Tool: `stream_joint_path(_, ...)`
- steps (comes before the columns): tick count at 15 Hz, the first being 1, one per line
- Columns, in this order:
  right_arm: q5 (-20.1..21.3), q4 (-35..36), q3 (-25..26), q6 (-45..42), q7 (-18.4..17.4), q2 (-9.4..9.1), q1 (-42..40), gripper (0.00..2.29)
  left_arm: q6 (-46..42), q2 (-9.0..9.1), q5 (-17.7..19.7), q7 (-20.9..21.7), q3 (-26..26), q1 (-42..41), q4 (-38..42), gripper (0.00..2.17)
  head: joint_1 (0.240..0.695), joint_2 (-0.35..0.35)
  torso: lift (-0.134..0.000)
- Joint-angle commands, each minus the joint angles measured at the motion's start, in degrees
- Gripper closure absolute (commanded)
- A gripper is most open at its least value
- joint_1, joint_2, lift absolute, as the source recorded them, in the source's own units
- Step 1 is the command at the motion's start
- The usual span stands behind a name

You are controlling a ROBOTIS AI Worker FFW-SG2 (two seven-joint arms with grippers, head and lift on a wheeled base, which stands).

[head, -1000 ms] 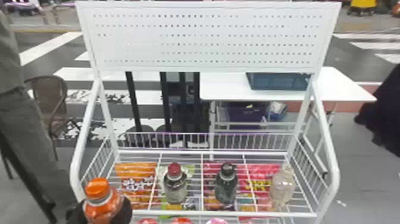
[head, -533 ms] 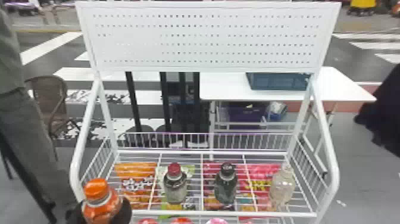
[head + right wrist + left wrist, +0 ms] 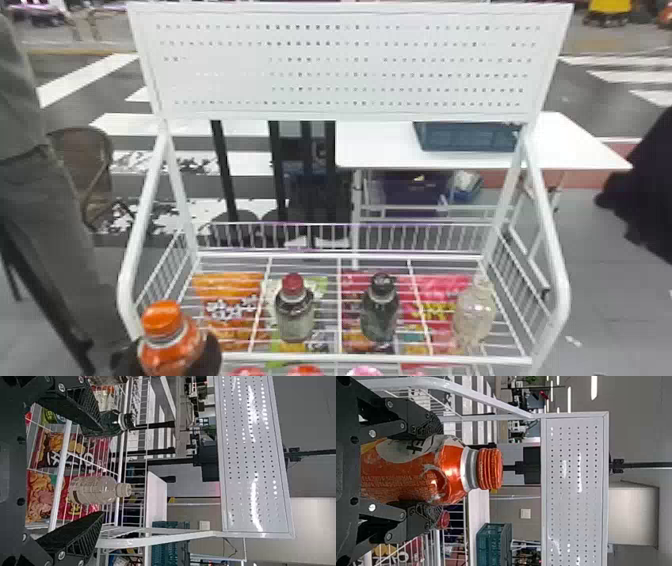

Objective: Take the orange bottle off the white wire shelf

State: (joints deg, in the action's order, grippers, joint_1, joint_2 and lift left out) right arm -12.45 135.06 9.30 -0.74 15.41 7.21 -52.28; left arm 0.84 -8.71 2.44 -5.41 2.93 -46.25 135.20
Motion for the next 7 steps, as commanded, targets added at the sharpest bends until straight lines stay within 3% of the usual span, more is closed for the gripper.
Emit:
stream_joint_path(1,-0.38,-0.06,-0.33,0.18,-0.21,-0.09,0.16,0.15,0.0,0.1,-0.06,-0.04,0.06,0.02,-0.02,0.98,0.499,0.0,0.0)
stream_joint_path(7,-0.38,-0.5,-0.42,0.18,-0.29,-0.18,0.51,0.15,0.0,0.01,-0.15,0.05,0.23,0.19,-0.37,0.98,0.499,0.0,0.0)
